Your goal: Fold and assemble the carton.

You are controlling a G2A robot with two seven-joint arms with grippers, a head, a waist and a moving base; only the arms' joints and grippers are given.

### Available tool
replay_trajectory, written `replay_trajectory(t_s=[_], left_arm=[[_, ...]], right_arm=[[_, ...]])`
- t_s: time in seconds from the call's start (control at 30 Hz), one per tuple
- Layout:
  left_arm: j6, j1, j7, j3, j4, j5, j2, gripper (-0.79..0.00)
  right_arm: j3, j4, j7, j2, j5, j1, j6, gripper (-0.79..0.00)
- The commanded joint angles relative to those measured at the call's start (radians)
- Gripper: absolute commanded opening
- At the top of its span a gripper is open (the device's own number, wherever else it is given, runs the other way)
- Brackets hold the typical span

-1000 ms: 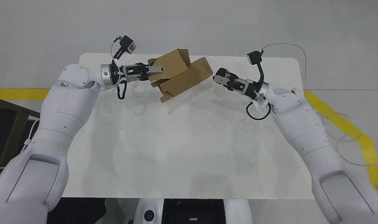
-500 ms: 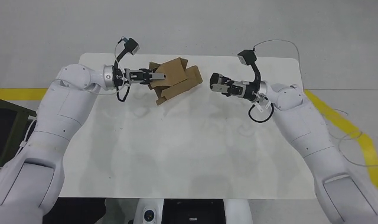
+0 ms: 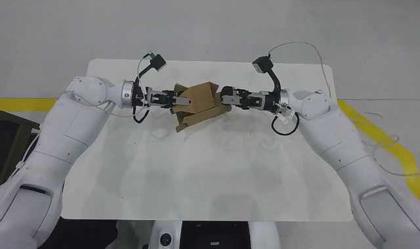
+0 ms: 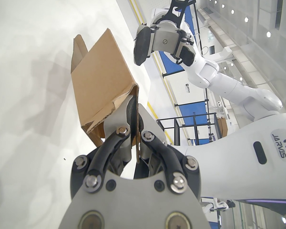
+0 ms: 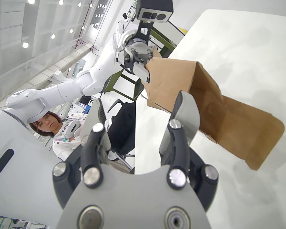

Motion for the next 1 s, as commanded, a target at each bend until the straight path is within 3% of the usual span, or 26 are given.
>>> replay_trajectory(t_s=[0.0,0.2,0.3,0.63,0.97], left_arm=[[0.004,0.000,-0.004,0.012,-0.014,-0.020,0.009,-0.785],[0.004,-0.002,-0.004,0.031,-0.048,-0.055,0.032,-0.785],[-0.001,-0.004,0.001,0.042,-0.058,-0.062,0.042,-0.785],[-0.014,-0.011,0.015,0.084,-0.088,-0.088,0.067,-0.785],[-0.032,-0.021,0.032,0.125,-0.110,-0.105,0.091,-0.785]], right_arm=[[-0.021,0.012,-0.006,-0.002,-0.005,0.008,-0.006,-0.243],[-0.081,0.037,-0.020,-0.013,-0.011,0.039,-0.020,-0.320],[-0.106,0.048,-0.027,-0.020,0.004,0.051,-0.027,-0.397],[-0.175,0.088,-0.044,-0.037,0.028,0.086,-0.044,-0.320],[-0.241,0.103,-0.043,-0.055,0.083,0.111,-0.043,-0.416]])
